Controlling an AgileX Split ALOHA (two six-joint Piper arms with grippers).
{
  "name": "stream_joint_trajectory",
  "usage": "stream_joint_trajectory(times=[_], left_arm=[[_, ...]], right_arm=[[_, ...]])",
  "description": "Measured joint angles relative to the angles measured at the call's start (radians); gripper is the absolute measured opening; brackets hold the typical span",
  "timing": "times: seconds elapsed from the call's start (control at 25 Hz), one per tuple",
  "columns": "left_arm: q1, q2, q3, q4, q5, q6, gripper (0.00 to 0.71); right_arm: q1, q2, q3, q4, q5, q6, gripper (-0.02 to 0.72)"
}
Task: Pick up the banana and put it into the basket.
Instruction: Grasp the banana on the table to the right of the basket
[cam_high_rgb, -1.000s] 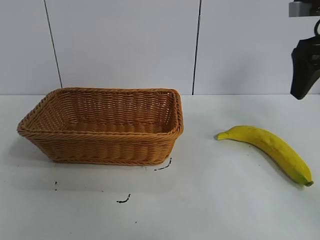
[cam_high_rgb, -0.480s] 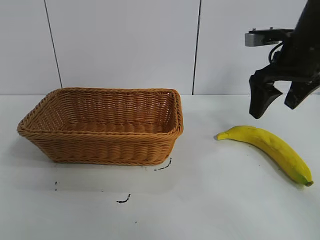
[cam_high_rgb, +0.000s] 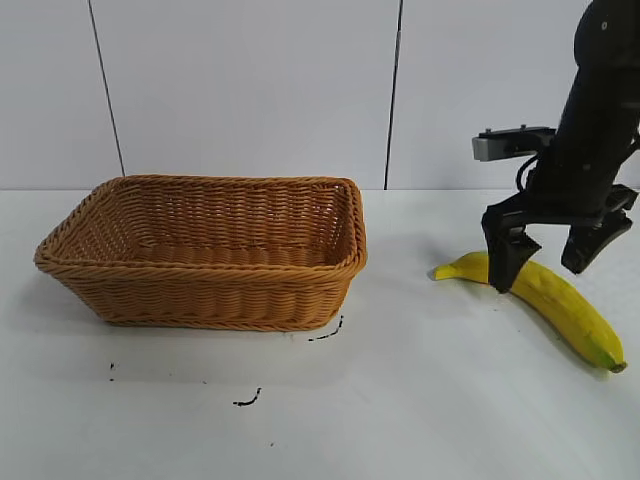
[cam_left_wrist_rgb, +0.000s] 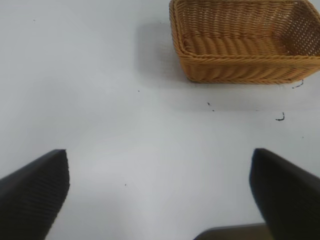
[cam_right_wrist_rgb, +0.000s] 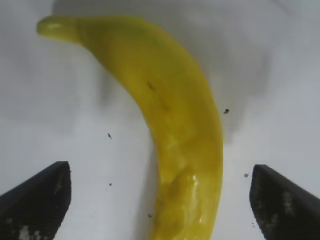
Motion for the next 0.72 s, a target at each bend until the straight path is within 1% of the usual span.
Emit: stream_joint_trajectory(times=[0.2, 0.56, 0.6, 0.64, 0.68, 0.72], left_arm=[[0.000, 0.000, 0.000, 0.000, 0.000, 0.000, 0.695], [0.000, 0.000, 0.000, 0.000, 0.000, 0.000, 0.695], [0.000, 0.000, 0.000, 0.000, 0.000, 0.000, 0.695], [0.000, 0.000, 0.000, 0.000, 0.000, 0.000, 0.695], [0.000, 0.000, 0.000, 0.000, 0.000, 0.000, 0.695], [0.000, 0.000, 0.000, 0.000, 0.000, 0.000, 0.695]], right_arm=[[0.000, 0.010, 0.000, -0.018, -0.048, 0.008, 0.696], [0.000, 0.054, -0.001, -0.026, -0.037, 0.021, 0.692], [0.000, 0.054, -0.004, -0.029, -0.035, 0.023, 0.669], [0.000, 0.054, -0.007, -0.031, -0.035, 0.024, 0.628], [0.000, 0.054, -0.009, -0.037, -0.030, 0.028, 0.576], [0.000, 0.054, -0.013, -0.045, -0.019, 0.035, 0.492]])
